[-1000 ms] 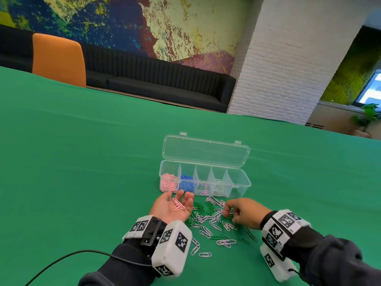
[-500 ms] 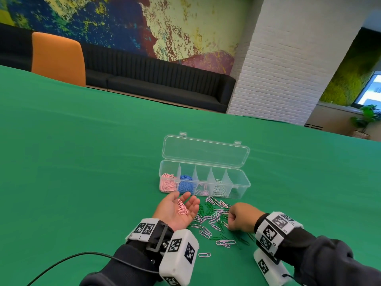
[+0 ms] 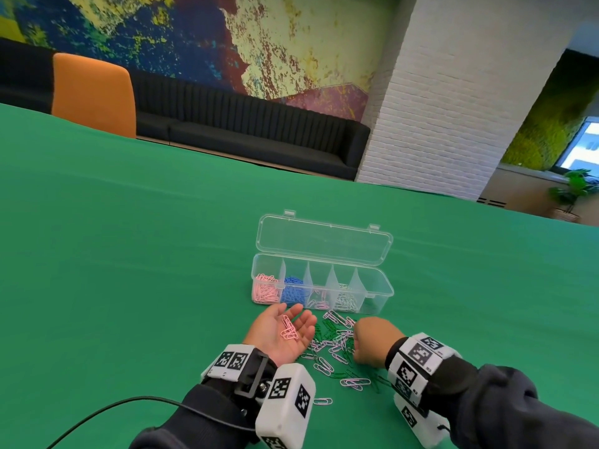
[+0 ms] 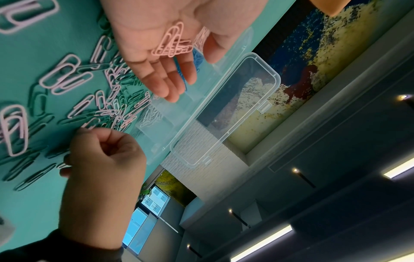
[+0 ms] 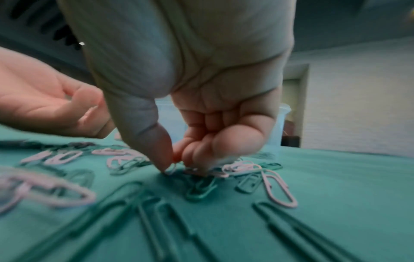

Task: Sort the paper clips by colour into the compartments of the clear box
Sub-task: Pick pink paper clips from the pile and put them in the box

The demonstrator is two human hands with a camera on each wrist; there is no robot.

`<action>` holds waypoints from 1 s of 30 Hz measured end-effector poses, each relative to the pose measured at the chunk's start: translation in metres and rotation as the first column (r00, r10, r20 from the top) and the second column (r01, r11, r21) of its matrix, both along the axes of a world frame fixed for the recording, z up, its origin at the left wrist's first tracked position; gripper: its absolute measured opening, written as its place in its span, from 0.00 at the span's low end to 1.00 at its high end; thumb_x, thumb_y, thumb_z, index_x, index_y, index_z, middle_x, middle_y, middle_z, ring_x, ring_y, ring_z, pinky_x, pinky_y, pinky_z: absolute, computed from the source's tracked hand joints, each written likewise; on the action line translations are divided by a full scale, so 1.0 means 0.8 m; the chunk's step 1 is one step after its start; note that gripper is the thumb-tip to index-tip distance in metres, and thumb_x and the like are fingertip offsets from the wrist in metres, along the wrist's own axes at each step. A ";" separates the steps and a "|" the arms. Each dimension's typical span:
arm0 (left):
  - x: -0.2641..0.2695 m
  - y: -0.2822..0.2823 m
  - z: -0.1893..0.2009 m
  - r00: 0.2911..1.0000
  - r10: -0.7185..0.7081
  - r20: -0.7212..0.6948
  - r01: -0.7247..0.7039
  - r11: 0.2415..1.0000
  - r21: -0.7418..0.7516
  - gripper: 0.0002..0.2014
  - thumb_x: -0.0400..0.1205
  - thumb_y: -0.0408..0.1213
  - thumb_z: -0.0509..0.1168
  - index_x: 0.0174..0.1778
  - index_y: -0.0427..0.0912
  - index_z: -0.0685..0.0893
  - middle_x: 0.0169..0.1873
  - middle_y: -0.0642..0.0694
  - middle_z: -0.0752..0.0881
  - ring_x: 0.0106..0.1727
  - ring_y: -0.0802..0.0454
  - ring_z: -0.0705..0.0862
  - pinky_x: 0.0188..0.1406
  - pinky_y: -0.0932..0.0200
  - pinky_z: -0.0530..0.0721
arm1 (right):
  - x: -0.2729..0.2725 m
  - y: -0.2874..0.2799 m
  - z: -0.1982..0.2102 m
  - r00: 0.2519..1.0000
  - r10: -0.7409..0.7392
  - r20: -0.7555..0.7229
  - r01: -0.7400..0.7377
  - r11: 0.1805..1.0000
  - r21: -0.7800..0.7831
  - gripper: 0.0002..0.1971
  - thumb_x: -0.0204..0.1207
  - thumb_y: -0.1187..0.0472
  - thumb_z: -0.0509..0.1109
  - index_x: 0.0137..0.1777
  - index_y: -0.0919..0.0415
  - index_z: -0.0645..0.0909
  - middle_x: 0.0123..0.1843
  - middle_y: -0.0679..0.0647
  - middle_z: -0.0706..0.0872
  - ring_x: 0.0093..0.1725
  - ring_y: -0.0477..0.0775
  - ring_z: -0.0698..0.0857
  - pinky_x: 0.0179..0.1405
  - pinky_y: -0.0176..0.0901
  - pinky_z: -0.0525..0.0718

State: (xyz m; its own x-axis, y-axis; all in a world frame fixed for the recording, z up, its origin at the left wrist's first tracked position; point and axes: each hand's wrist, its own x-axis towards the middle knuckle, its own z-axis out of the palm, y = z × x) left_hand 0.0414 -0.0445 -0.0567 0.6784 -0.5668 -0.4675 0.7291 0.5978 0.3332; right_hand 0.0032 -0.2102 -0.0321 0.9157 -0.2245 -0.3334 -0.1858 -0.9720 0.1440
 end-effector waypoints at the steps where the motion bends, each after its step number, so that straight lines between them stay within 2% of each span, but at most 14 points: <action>1: 0.000 0.000 0.000 1.000 -0.001 0.004 0.001 1.000 0.001 0.18 0.87 0.41 0.51 0.39 0.34 0.80 0.31 0.36 0.83 0.33 0.43 0.81 0.23 0.60 0.83 | 0.002 -0.002 0.001 1.000 -0.023 -0.012 0.023 1.000 0.019 0.14 0.77 0.62 0.63 0.30 0.57 0.66 0.31 0.48 0.70 0.37 0.51 0.75 0.42 0.37 0.79; 3: 0.000 0.001 0.000 1.000 -0.008 0.015 0.008 1.000 0.001 0.18 0.87 0.41 0.51 0.39 0.34 0.79 0.32 0.36 0.83 0.33 0.43 0.82 0.24 0.60 0.83 | 0.004 -0.010 0.008 0.997 -0.080 -0.017 0.081 0.992 0.095 0.12 0.77 0.63 0.63 0.31 0.57 0.68 0.32 0.48 0.72 0.37 0.51 0.76 0.42 0.34 0.82; 5: -0.001 -0.001 -0.001 0.999 -0.028 0.025 0.028 1.000 0.005 0.18 0.87 0.41 0.51 0.40 0.34 0.79 0.33 0.35 0.83 0.36 0.42 0.82 0.31 0.56 0.82 | 0.003 -0.014 0.022 0.994 -0.109 -0.012 0.109 0.973 0.202 0.11 0.77 0.65 0.62 0.33 0.57 0.70 0.33 0.48 0.73 0.33 0.47 0.76 0.33 0.29 0.80; 7: -0.003 -0.004 -0.001 0.997 -0.065 0.030 0.065 0.998 0.009 0.18 0.87 0.41 0.51 0.42 0.32 0.79 0.37 0.34 0.83 0.41 0.40 0.81 0.40 0.50 0.79 | 0.000 -0.012 0.043 0.995 -0.099 0.022 0.085 0.931 0.355 0.08 0.78 0.64 0.63 0.37 0.58 0.74 0.34 0.48 0.76 0.30 0.43 0.76 0.26 0.26 0.76; 10: -0.007 -0.010 -0.002 0.989 -0.139 0.041 0.138 0.990 0.008 0.19 0.87 0.42 0.50 0.46 0.29 0.79 0.42 0.32 0.83 0.46 0.37 0.81 0.45 0.44 0.78 | 0.001 -0.005 0.074 0.990 -0.074 0.122 -0.005 0.839 0.544 0.02 0.78 0.64 0.66 0.44 0.60 0.79 0.35 0.48 0.81 0.29 0.42 0.77 0.24 0.28 0.76; 11: -0.007 -0.012 -0.004 0.987 -0.153 0.042 0.153 0.988 -0.006 0.20 0.87 0.43 0.50 0.47 0.29 0.78 0.42 0.31 0.83 0.46 0.36 0.82 0.45 0.43 0.80 | 0.001 -0.004 0.079 0.986 -0.059 0.153 -0.032 0.844 0.535 0.01 0.77 0.64 0.67 0.44 0.59 0.79 0.35 0.47 0.81 0.28 0.42 0.77 0.23 0.27 0.75; 13: -0.004 -0.013 -0.007 0.986 -0.163 0.040 0.165 0.985 -0.045 0.21 0.87 0.43 0.49 0.47 0.28 0.79 0.41 0.30 0.84 0.42 0.35 0.85 0.36 0.45 0.86 | 0.002 -0.005 0.078 0.987 0.001 0.158 -0.063 0.921 0.384 0.02 0.76 0.64 0.67 0.43 0.57 0.79 0.36 0.46 0.80 0.30 0.41 0.76 0.23 0.24 0.72; 16: -0.001 -0.012 -0.008 0.991 -0.130 0.013 0.130 0.987 -0.095 0.21 0.87 0.42 0.49 0.46 0.26 0.78 0.40 0.29 0.84 0.45 0.35 0.83 0.25 0.44 0.86 | -0.002 -0.012 0.053 0.998 0.067 0.013 -0.068 0.990 0.127 0.04 0.77 0.65 0.63 0.45 0.55 0.77 0.48 0.53 0.85 0.42 0.47 0.77 0.33 0.27 0.72; 17: -0.001 -0.011 -0.007 0.993 -0.119 0.008 0.119 0.988 -0.101 0.21 0.87 0.42 0.49 0.45 0.26 0.78 0.40 0.29 0.84 0.46 0.35 0.82 0.28 0.45 0.87 | -0.005 -0.015 0.041 0.998 0.059 -0.031 -0.056 0.994 0.093 0.04 0.77 0.65 0.63 0.43 0.55 0.76 0.50 0.55 0.84 0.44 0.48 0.77 0.38 0.30 0.73; 19: -0.002 -0.010 -0.006 0.993 -0.117 0.012 0.118 0.988 -0.096 0.21 0.87 0.42 0.49 0.45 0.27 0.78 0.41 0.30 0.83 0.47 0.35 0.81 0.40 0.44 0.84 | -0.009 -0.021 0.024 0.997 0.031 -0.065 -0.027 0.997 0.074 0.08 0.77 0.64 0.63 0.37 0.54 0.72 0.46 0.51 0.81 0.45 0.49 0.77 0.44 0.33 0.74; 22: -0.003 -0.009 -0.007 0.991 -0.129 0.029 0.130 0.989 -0.070 0.21 0.87 0.42 0.49 0.45 0.28 0.78 0.41 0.31 0.83 0.46 0.36 0.81 0.45 0.44 0.80 | -0.009 -0.024 0.016 0.999 0.003 -0.049 0.002 0.995 0.099 0.13 0.77 0.63 0.63 0.33 0.52 0.68 0.36 0.45 0.75 0.44 0.50 0.76 0.44 0.34 0.75; 25: -0.002 -0.010 -0.008 0.992 -0.126 0.026 0.128 0.989 -0.078 0.21 0.87 0.43 0.48 0.45 0.28 0.78 0.41 0.31 0.83 0.46 0.36 0.82 0.35 0.49 0.87 | -0.005 -0.022 0.021 0.999 0.024 -0.021 -0.021 0.988 0.152 0.12 0.77 0.65 0.61 0.32 0.53 0.69 0.34 0.46 0.74 0.42 0.50 0.77 0.45 0.35 0.80; 27: -0.001 -0.011 -0.009 0.992 -0.127 0.023 0.129 0.989 -0.072 0.21 0.87 0.43 0.48 0.45 0.28 0.78 0.41 0.31 0.83 0.46 0.36 0.82 0.28 0.48 0.87 | -0.003 -0.016 0.032 0.998 0.047 0.030 -0.053 0.969 0.242 0.11 0.77 0.65 0.61 0.34 0.54 0.71 0.35 0.46 0.75 0.38 0.46 0.77 0.39 0.29 0.80; 30: 0.001 -0.013 -0.013 0.990 -0.138 0.016 0.138 0.988 -0.062 0.21 0.87 0.43 0.49 0.46 0.28 0.79 0.38 0.31 0.85 0.46 0.36 0.82 0.27 0.46 0.87 | 0.000 0.001 0.057 0.983 0.056 0.175 -0.131 0.880 0.457 0.06 0.78 0.64 0.65 0.39 0.57 0.76 0.34 0.46 0.77 0.30 0.40 0.74 0.28 0.23 0.73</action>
